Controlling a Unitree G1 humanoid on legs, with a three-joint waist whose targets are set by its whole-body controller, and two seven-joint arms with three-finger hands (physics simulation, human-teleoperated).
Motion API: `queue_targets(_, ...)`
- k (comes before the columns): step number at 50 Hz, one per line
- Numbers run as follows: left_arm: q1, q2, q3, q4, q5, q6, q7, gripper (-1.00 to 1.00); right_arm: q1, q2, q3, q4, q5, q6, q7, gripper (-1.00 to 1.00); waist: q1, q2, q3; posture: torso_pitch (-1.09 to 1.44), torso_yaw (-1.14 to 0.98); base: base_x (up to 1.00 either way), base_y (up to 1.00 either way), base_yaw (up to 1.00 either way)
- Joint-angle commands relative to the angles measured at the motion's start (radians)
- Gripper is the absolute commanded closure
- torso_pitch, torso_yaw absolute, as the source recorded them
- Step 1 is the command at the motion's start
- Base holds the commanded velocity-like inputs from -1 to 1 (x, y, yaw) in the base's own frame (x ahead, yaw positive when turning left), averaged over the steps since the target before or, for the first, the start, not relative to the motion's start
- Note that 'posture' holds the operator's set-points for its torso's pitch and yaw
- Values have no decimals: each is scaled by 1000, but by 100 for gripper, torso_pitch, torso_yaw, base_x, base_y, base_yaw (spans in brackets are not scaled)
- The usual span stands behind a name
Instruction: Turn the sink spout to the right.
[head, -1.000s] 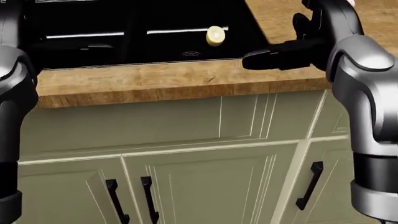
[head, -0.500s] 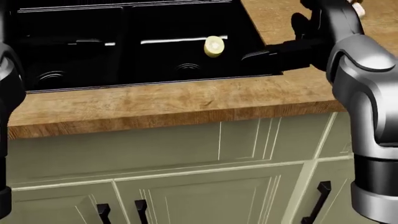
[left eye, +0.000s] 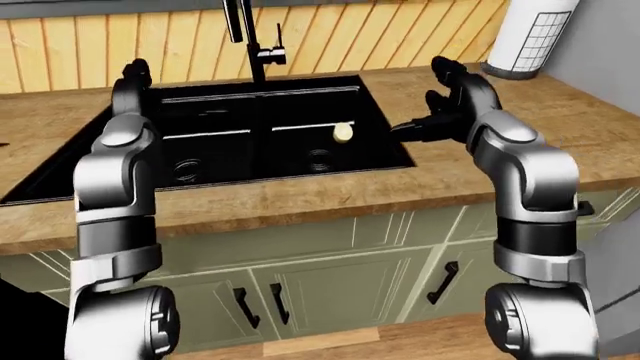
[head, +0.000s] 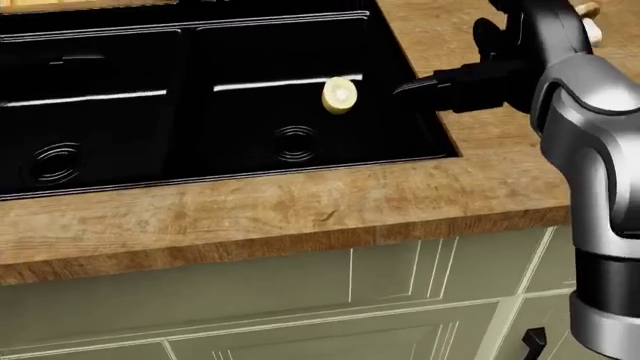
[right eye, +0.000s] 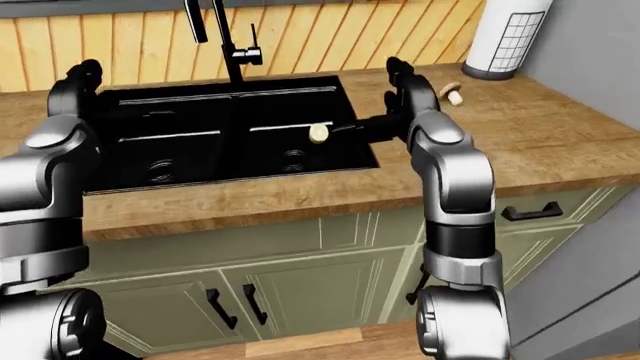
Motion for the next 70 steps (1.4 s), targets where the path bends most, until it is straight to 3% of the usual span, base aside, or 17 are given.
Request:
queue_targets(1,-49,13,-5,-39,-7,-33,-7,-100,-41,-23,-26,-45,-7,-29,-8,-100,-11,1,-34,0,0,16,0,0)
queue_targets(10,-80,48,-3,-12,-3,-31,-13,-100,-47,-26,-27,-45,-6,-24,-8,-100,12,-124,-41,0,0,16,0,0)
queue_targets(19,-93,78,5,28,8,-54,-24,-100,-49,-26,-26,-46,-6,-21,-9,-100,-10,-53,-14,0,0,16,0,0)
queue_targets(23,-99,90,11,38,8,-57,-27,-100,-46,-25,-26,-47,-6,-23,-9,-100,-22,47,-34,0,0,16,0,0)
queue_targets(24,-100,92,12,40,8,-58,-28,-100,-45,-25,-27,-49,-6,-23,-9,-100,-14,7,-28,0,0,16,0,0)
queue_targets(26,-100,95,13,41,7,-58,-28,-100,-44,-26,-28,-53,-6,-19,-8,-100,-17,22,-25,0,0,16,0,0)
queue_targets(33,-101,99,15,38,3,-53,-25,-100,-46,-26,-28,-48,-5,-22,-8,-100,-4,-45,-21,0,0,16,0,0)
queue_targets(37,-103,106,19,39,-1,-53,-25,-100,-42,-26,-29,-52,-5,-23,-8,-100,4,-148,-38,0,0,16,0,0)
queue_targets(38,-103,108,19,40,-1,-53,-26,-100,-42,-27,-29,-53,-5,-22,-8,-100,-4,-94,-26,0,0,17,0,0)
queue_targets(40,-104,113,21,41,-4,-51,-26,-100,-41,-27,-29,-58,-4,-18,-9,-100,-5,-113,-27,0,0,16,0,0)
queue_targets(45,-105,126,25,47,-6,-54,-29,-100,-42,-28,-30,-65,-2,-12,-10,-100,-9,-67,-19,0,0,17,0,0)
queue_targets(50,-106,146,34,56,-13,-56,-33,-100,-46,-28,-28,-65,-3,-10,-9,-100,-23,44,-33,0,0,16,0,0)
queue_targets(51,-106,151,36,61,-14,-59,-34,-100,-45,-28,-27,-62,-4,-13,-9,-100,-16,10,-30,0,0,16,0,0)
queue_targets(60,-110,177,46,86,-32,-65,-37,-100,-57,-30,-26,-59,-5,-5,-8,-100,-6,-41,-19,0,0,16,0,0)
queue_targets(64,-117,189,55,92,-52,-58,-36,-100,-59,-32,-27,-65,-6,0,-5,-100,2,-146,-40,0,0,16,0,0)
queue_targets(65,-116,192,57,97,-61,-56,-42,-100,-57,-31,-28,-63,-6,0,-7,-100,-5,-90,-22,0,0,13,0,0)
queue_targets(70,-109,208,59,101,-72,-62,-55,-100,-59,-31,-27,-69,-4,0,-3,-100,-13,-82,-25,0,0,0,0,0)
